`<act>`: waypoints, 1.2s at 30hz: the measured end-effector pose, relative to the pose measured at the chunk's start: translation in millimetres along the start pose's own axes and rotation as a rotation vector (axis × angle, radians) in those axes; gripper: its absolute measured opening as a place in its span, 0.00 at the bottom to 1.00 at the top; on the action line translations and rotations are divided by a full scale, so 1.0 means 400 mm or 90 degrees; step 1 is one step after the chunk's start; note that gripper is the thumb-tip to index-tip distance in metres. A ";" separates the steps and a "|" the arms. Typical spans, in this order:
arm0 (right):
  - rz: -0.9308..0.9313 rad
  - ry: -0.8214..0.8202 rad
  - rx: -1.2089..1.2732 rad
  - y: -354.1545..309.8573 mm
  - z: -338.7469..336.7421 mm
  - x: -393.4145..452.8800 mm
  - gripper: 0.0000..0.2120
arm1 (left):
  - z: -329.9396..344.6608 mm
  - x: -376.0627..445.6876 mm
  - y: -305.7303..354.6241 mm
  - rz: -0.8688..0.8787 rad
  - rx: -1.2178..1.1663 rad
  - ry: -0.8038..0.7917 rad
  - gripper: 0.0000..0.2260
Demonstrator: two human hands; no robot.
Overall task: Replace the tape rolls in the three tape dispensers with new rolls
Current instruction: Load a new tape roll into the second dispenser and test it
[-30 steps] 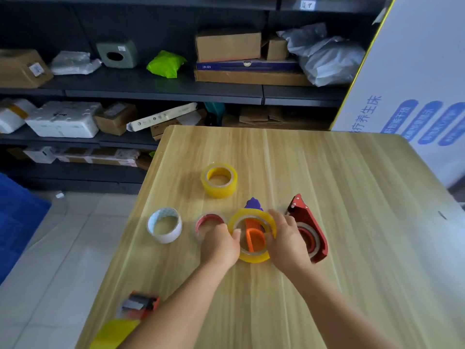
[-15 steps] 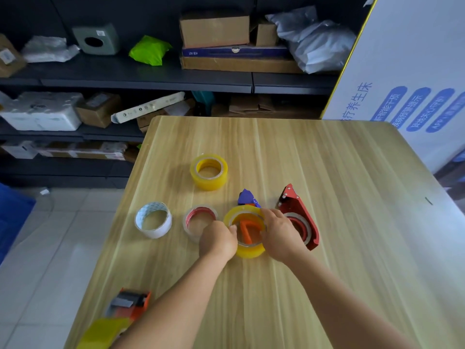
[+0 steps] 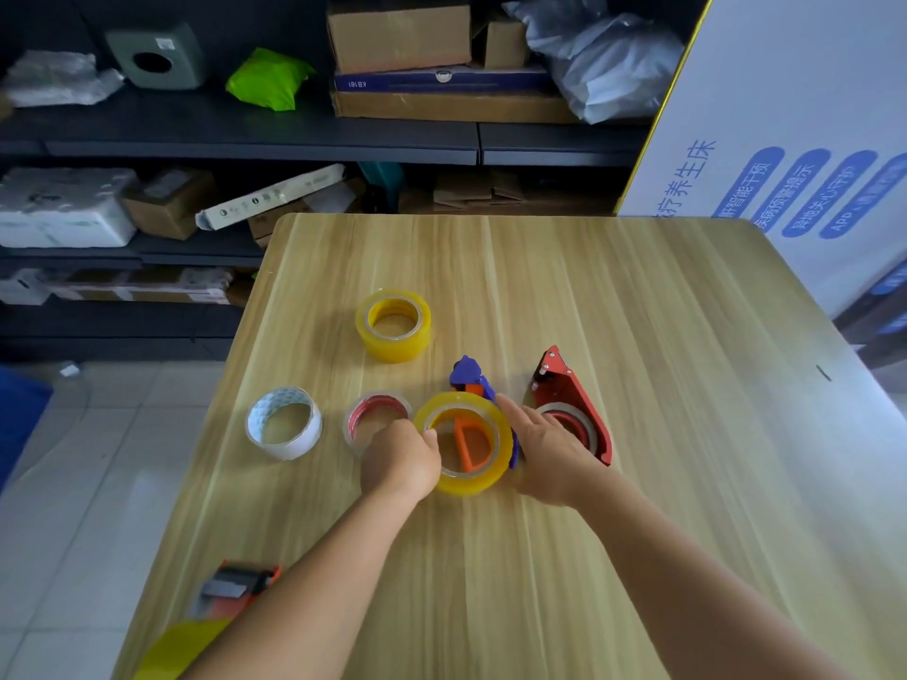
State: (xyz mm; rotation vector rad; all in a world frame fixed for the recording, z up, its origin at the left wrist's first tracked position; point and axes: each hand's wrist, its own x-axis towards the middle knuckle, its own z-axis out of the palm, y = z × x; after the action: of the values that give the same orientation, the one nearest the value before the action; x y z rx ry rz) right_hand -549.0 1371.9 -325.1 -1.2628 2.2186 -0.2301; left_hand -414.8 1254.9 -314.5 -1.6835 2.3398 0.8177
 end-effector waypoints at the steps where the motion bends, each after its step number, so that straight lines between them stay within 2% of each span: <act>1: 0.003 0.023 -0.046 0.003 0.008 0.002 0.40 | -0.001 0.002 -0.005 -0.002 0.003 -0.002 0.15; 5: 0.006 0.084 -0.086 0.002 0.015 0.004 0.29 | -0.005 0.007 -0.014 -0.001 0.007 -0.001 0.14; 16: 0.002 0.160 -0.157 0.025 0.026 -0.011 0.18 | 0.003 -0.009 0.014 0.008 0.015 0.007 0.16; 21: 0.027 0.192 -0.118 0.036 0.026 -0.040 0.15 | 0.011 -0.015 0.029 0.006 0.008 0.008 0.16; 27: 0.015 0.162 -0.078 0.051 0.023 -0.041 0.10 | 0.019 -0.009 0.031 0.006 -0.002 0.007 0.17; 33: 0.030 0.147 -0.116 0.057 0.005 -0.051 0.11 | 0.025 0.002 0.027 0.001 0.028 0.037 0.15; 36: 0.037 0.188 -0.084 0.039 0.003 -0.061 0.12 | 0.025 0.000 0.028 0.005 0.034 0.045 0.15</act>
State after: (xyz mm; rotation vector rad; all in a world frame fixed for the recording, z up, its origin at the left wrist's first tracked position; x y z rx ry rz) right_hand -550.3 1400.7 -322.8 -1.3007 2.5548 -0.2652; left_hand -427.0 1262.3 -319.1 -1.7103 2.3933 0.7011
